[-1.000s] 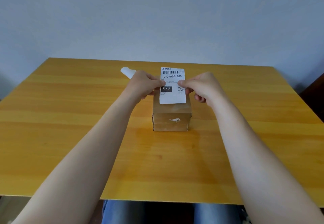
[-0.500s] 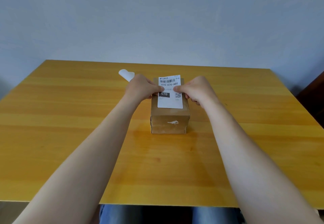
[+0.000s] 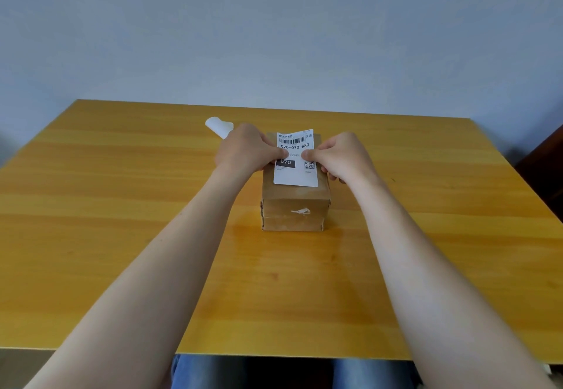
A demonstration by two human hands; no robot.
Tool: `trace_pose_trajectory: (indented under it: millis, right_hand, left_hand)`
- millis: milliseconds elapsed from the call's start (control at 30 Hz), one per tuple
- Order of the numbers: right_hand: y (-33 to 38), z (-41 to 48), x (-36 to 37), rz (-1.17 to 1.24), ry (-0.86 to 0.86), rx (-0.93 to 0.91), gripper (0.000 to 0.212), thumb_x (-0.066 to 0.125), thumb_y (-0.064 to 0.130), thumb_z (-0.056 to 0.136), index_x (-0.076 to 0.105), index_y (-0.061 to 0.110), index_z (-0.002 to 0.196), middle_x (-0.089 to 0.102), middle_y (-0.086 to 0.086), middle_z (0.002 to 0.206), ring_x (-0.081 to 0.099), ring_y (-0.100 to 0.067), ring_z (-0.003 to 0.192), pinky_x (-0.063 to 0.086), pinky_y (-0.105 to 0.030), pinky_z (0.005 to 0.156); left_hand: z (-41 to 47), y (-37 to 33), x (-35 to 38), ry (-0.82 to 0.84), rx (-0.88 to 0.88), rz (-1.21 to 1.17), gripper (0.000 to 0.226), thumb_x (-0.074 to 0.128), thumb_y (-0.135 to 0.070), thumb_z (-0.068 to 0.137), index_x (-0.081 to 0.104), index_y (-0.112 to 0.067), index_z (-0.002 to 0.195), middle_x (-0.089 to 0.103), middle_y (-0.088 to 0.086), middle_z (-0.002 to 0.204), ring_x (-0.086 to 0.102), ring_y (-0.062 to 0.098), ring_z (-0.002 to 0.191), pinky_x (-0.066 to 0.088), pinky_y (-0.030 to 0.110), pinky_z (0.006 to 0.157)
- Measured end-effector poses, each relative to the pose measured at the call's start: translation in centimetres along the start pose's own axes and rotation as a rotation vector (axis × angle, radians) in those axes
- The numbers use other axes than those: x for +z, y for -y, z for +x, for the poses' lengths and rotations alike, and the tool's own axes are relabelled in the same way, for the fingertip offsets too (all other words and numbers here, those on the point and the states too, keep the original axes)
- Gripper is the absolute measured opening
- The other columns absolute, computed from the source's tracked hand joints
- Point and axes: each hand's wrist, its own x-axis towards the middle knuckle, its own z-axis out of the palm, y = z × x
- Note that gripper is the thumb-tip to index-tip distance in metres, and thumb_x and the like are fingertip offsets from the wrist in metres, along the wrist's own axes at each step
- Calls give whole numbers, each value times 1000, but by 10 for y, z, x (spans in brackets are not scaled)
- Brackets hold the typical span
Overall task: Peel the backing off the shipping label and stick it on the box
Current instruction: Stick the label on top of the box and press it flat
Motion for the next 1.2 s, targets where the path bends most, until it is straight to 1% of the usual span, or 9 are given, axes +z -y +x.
trace_pose_trajectory:
  millis: [233, 333, 433, 500, 567, 767, 900, 1033, 1200]
  right_hand:
    - [0, -1, -1, 18, 7, -3, 18, 81, 36, 88, 76, 18, 88, 66, 6, 60, 54, -12, 45, 36, -21, 43]
    - [-1, 0, 0, 18, 3, -4, 20, 82, 37, 87, 78, 18, 89, 66, 6, 59, 54, -11, 45, 35, -20, 42]
    - [-2, 0, 0, 26, -2, -4, 20, 82, 36, 86, 78, 17, 88, 65, 6, 57, 53, -9, 42, 33, -16, 35]
    - [-1, 1, 0, 30, -2, -4, 20, 83, 36, 86, 78, 17, 87, 65, 7, 57, 52, -9, 42, 32, -15, 34]
    - [-1, 1, 0, 29, 3, -3, 20, 83, 35, 86, 77, 17, 87, 65, 6, 57, 53, -9, 42, 33, -15, 35]
    - [-1, 2, -1, 35, 8, -5, 19, 83, 33, 87, 77, 15, 86, 64, 6, 55, 51, -8, 39, 33, -14, 34]
    - [-1, 2, 0, 29, 6, -10, 20, 82, 34, 87, 78, 15, 87, 64, 7, 55, 52, -9, 40, 35, -18, 38]
    - [1, 1, 0, 16, 0, -13, 19, 82, 34, 88, 77, 15, 86, 64, 6, 56, 52, -11, 42, 38, -22, 43]
    - [2, 2, 0, 7, -6, -11, 20, 83, 33, 86, 77, 14, 87, 64, 5, 57, 53, -13, 45, 38, -24, 47]
  left_hand:
    - [-1, 0, 1, 2, -5, -6, 32, 86, -54, 72, 76, -25, 80, 72, -5, 73, 73, 20, 80, 47, 29, 63]
    - [-1, 0, 1, -2, -1, -2, 32, 86, -54, 72, 76, -25, 81, 72, -5, 74, 73, 20, 80, 49, 29, 64]
    - [-3, -1, 3, -20, 18, 22, 31, 85, -53, 73, 76, -24, 80, 72, -6, 72, 74, 20, 78, 50, 29, 64]
    - [-4, -1, 3, -36, 36, 44, 31, 84, -54, 73, 76, -24, 79, 72, -6, 72, 74, 20, 78, 51, 29, 63]
    - [-5, -2, 3, -45, 46, 55, 31, 84, -54, 74, 75, -24, 78, 72, -6, 72, 73, 20, 78, 51, 29, 63]
    - [-7, -3, 2, -49, 51, 69, 32, 83, -56, 75, 76, -25, 81, 69, -8, 70, 71, 18, 77, 43, 26, 56]
    - [-7, -4, 4, -57, 54, 81, 33, 83, -57, 75, 77, -25, 83, 68, -9, 71, 70, 18, 76, 41, 25, 54]
    - [-7, -5, 4, -68, 57, 99, 32, 83, -57, 76, 74, -27, 80, 64, -10, 70, 64, 15, 69, 39, 25, 52]
    - [-7, -5, 6, -81, 70, 122, 32, 84, -55, 76, 73, -25, 80, 63, -10, 70, 67, 20, 77, 39, 25, 53]
